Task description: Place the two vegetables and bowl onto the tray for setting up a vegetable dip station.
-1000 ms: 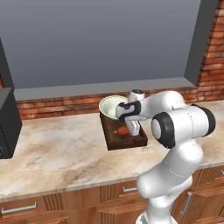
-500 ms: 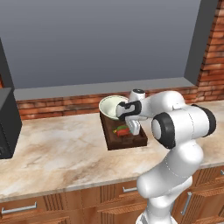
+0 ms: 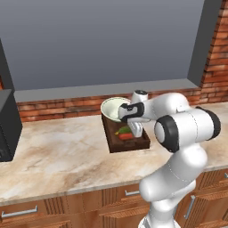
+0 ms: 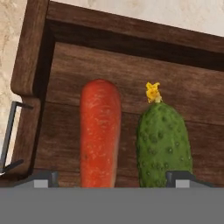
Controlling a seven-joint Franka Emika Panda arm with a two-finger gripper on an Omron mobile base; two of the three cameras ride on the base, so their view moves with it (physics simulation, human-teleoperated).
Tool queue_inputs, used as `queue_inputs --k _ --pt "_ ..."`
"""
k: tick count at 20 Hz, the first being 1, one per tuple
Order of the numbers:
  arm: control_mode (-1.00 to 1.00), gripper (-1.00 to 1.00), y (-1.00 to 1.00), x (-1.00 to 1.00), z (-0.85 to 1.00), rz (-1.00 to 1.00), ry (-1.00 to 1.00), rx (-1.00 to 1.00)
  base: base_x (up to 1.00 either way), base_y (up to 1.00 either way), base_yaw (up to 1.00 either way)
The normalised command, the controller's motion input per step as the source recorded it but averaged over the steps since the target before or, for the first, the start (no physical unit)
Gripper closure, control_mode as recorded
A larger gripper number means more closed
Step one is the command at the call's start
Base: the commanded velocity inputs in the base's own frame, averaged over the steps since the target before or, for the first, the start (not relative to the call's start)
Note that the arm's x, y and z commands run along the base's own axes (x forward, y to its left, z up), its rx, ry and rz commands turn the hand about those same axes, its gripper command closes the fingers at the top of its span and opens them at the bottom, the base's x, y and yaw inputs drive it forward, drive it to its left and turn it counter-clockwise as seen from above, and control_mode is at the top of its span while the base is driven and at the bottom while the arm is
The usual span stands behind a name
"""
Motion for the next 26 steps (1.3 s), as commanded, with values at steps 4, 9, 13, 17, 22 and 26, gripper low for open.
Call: queue_inputs --k 4,9,13,17,22,26 --pt "-1.0 -1.0 0.0 -0.45 0.0 0.0 -0.1 0.0 0.0 0.0 0.0" --pt "-1.0 -1.0 -0.02 -0.55 0.1 0.0 -0.11 0.0 0.0 0.0 0.0" --pt "-1.0 -1.0 -0.1 -0.51 0.34 0.0 -0.04 0.0 0.0 0.0 0.0" --pt "-1.0 -1.0 -0.11 -0.38 0.46 0.0 0.0 0.0 0.0 0.0 0.0" --pt "-1.0 -1.0 -0.11 -0.46 0.39 0.0 0.0 0.0 0.0 0.0 0.0" --pt "-1.0 -1.0 -0.09 -0.5 0.36 0.0 0.0 0.0 0.0 0.0 0.0"
